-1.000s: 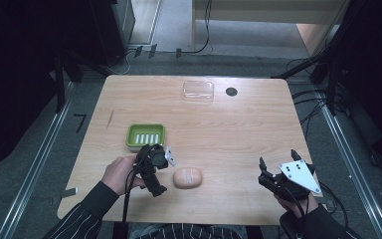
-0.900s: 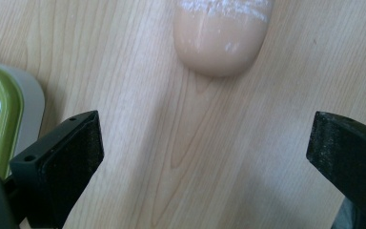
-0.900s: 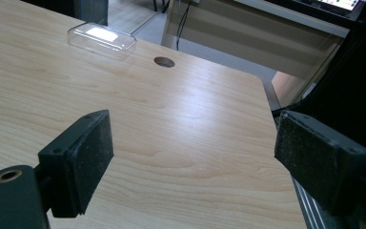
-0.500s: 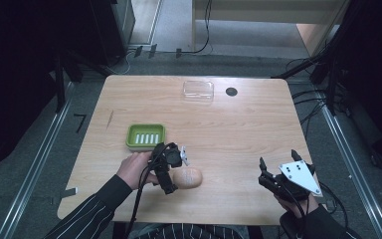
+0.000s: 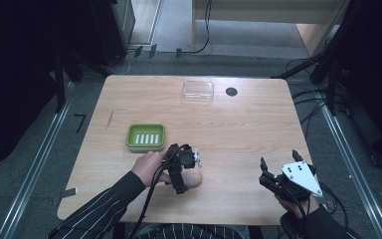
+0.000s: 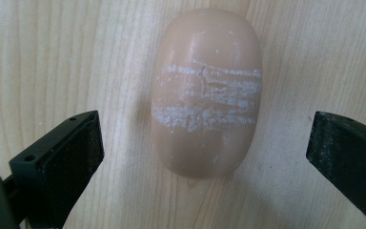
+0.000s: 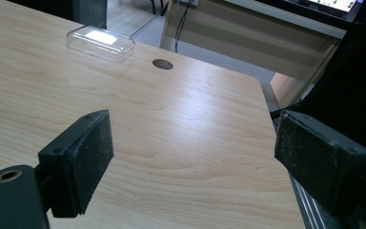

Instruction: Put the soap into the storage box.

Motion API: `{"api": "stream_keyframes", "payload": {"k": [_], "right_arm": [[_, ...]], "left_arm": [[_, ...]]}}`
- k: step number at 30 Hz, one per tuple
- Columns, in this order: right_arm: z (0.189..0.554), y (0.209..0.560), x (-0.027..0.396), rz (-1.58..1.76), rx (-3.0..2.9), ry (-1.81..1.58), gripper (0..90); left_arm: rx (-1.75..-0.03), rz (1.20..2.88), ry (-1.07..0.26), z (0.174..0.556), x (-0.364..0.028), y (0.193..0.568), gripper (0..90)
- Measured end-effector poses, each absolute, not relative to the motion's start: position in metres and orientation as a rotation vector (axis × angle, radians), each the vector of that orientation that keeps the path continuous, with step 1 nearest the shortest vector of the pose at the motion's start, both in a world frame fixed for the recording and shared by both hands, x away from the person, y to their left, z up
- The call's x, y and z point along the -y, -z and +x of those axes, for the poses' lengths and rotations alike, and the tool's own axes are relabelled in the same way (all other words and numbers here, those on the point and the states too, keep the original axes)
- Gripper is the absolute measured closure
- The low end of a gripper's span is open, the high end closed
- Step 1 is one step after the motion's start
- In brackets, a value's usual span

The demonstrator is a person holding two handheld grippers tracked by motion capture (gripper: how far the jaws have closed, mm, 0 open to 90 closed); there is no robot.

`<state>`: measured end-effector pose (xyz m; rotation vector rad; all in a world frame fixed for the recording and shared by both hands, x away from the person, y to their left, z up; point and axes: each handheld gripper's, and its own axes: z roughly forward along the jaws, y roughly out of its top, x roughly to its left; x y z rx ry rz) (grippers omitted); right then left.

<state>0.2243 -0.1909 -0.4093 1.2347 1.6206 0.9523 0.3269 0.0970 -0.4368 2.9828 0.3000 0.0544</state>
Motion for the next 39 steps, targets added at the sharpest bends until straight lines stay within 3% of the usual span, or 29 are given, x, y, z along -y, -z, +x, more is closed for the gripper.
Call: {"api": "stream_keyframes", "payload": {"k": [7,15,30,39], "right_arm": [[0.224,0.41,0.192,1.231,-1.619,-0.951,13.6],[0.224,0.41,0.191,1.229,-1.625,-0.947,13.6],[0.224,0.41,0.191,1.227,-1.626,-0.942,13.6],[0.224,0.41,0.192,1.235,-1.623,-0.947,13.6]], "left_arm": [[-0.288,2.989,-0.038,0.33,-0.091,0.441,0.8],[-0.253,2.994,0.01,0.331,-0.087,0.446,13.5],[-0.226,3.034,-0.049,0.328,-0.085,0.458,32.3],[-0.196,3.026,-0.044,0.327,-0.087,0.458,33.6]]}}
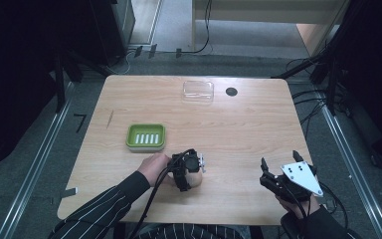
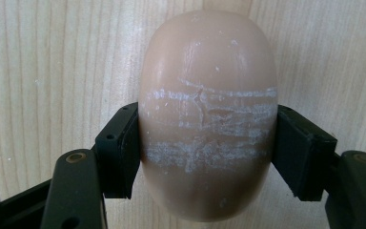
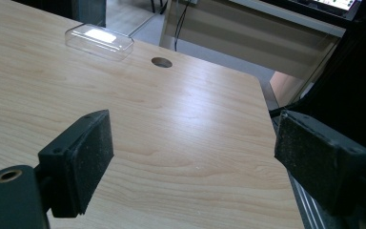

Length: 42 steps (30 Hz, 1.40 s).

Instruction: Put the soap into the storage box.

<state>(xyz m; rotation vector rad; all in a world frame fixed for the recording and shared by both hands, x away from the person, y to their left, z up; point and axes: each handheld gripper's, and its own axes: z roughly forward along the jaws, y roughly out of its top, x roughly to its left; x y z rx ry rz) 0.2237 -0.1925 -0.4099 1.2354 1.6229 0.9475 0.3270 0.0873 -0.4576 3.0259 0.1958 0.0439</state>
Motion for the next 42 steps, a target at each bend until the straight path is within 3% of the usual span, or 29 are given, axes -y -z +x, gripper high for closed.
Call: {"api": "stream_keyframes", "payload": {"k": [42], "right_arm": [[0.223,0.409,0.192,1.226,-1.612,-0.954,13.6]], "left_arm": [[-0.224,3.021,-0.108,0.321,-0.143,0.427,33.6]]}}
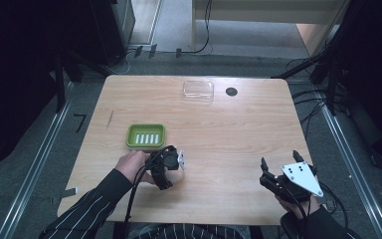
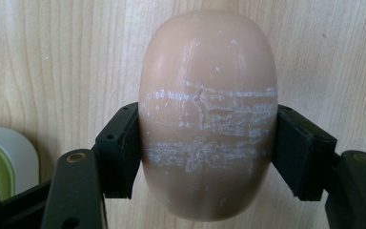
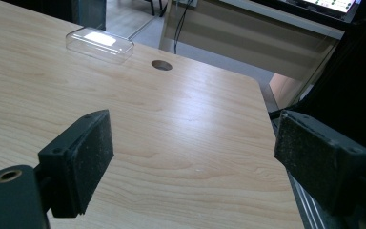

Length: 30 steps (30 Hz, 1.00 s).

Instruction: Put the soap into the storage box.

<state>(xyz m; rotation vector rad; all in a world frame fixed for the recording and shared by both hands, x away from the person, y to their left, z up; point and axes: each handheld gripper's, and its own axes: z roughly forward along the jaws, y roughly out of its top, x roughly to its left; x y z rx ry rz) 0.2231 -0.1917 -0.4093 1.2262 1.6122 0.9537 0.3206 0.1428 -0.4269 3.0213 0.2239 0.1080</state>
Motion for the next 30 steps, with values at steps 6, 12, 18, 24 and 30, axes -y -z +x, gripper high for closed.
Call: {"api": "stream_keyframes", "payload": {"k": [6,12,18,24,30], "right_arm": [[0.222,0.409,0.193,1.232,-1.608,-0.958,13.6],[0.223,0.409,0.192,1.237,-1.609,-0.954,13.6],[0.222,0.409,0.193,1.235,-1.607,-0.955,13.6],[0.222,0.409,0.193,1.235,-1.607,-0.951,13.6],[0.222,0.409,0.193,1.235,-1.608,-0.952,13.6]], "left_arm": [[-0.219,3.015,-0.114,0.322,-0.148,0.423,33.7],[-0.225,3.016,-0.112,0.325,-0.154,0.42,33.7],[-0.231,3.016,-0.118,0.329,-0.162,0.418,33.7],[-0.218,3.019,-0.117,0.331,-0.168,0.417,33.6],[-0.222,3.014,-0.123,0.334,-0.174,0.416,33.7]]}}
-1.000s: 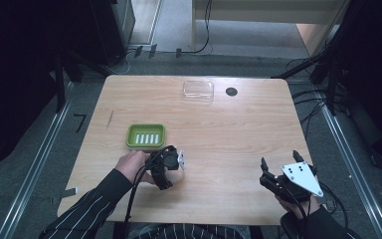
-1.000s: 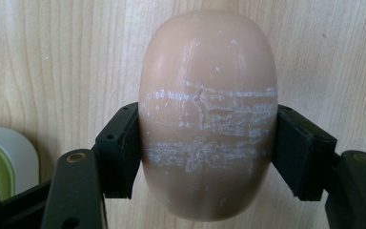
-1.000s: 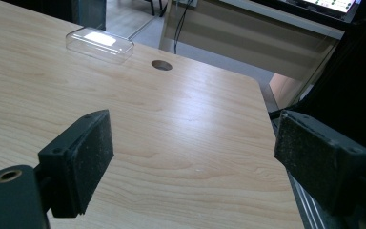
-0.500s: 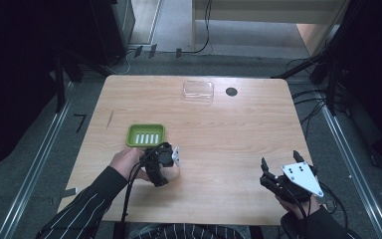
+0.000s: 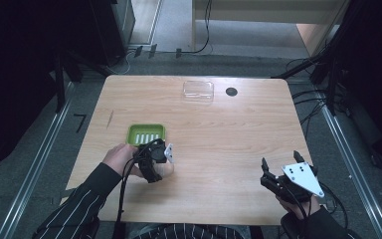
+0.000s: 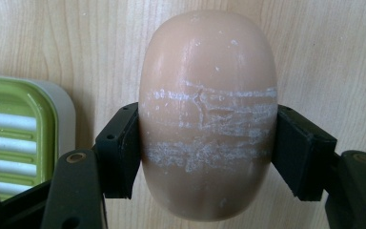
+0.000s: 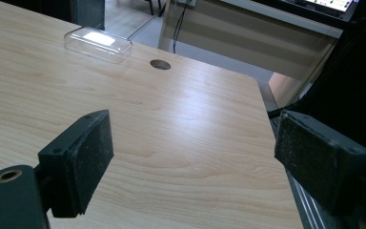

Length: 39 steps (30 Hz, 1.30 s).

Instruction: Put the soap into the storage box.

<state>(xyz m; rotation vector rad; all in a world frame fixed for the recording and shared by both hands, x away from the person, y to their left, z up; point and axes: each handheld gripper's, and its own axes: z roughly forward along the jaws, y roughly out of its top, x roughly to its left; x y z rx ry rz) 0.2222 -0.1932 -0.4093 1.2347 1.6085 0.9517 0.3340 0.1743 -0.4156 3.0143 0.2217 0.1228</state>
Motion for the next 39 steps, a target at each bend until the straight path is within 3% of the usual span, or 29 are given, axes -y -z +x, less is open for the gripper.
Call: {"api": "stream_keyframes", "payload": {"k": [39], "right_arm": [[0.222,0.41,0.193,1.231,-1.613,-0.949,13.6]], "left_arm": [[-0.245,3.0,-0.164,0.351,-0.195,0.398,33.7]]}}
